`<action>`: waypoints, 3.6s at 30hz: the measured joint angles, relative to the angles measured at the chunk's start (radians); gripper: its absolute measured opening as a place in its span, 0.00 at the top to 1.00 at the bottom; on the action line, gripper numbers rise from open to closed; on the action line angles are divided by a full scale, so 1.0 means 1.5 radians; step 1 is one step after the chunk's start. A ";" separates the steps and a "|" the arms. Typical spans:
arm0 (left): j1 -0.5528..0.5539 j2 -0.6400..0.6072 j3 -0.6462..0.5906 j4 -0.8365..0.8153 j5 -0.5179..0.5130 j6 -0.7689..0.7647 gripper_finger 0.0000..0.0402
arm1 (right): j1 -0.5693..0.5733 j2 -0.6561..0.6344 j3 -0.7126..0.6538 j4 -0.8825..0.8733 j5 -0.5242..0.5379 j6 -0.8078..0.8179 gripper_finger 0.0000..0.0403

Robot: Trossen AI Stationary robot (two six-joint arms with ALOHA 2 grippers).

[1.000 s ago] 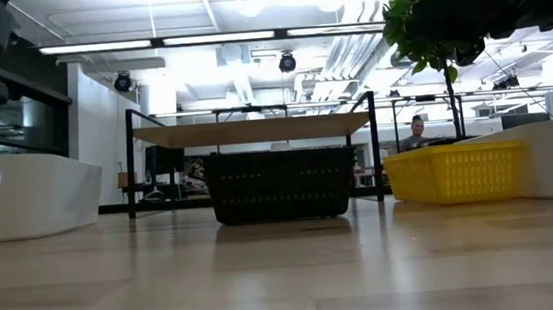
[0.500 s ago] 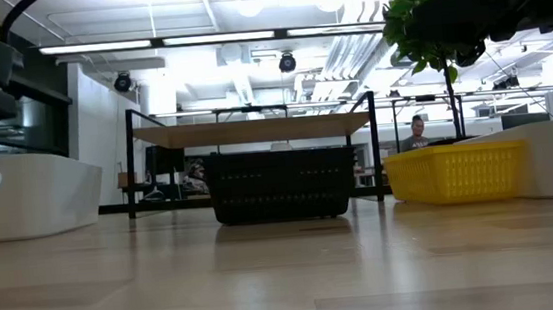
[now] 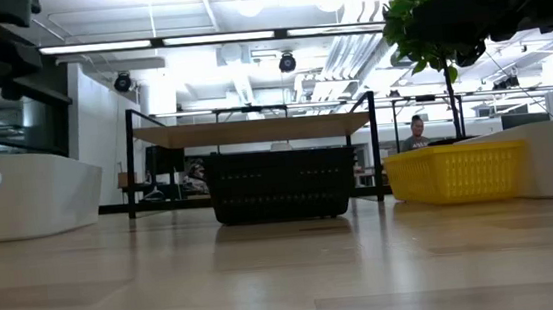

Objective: Stack baskets on shelf by color
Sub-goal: Stack the bottom yellow bin on the top yellow bins

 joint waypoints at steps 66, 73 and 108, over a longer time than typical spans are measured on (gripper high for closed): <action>0.065 0.085 0.305 -0.202 -0.156 0.103 1.00 | 0.000 0.000 0.000 -0.004 0.000 0.003 0.66; 0.126 0.085 0.351 -0.042 -0.399 0.251 1.00 | 0.000 0.000 0.000 0.027 -0.014 0.028 0.66; 0.348 0.092 0.054 0.995 -0.513 0.456 1.00 | 0.091 0.361 0.423 -0.271 0.545 -0.042 0.66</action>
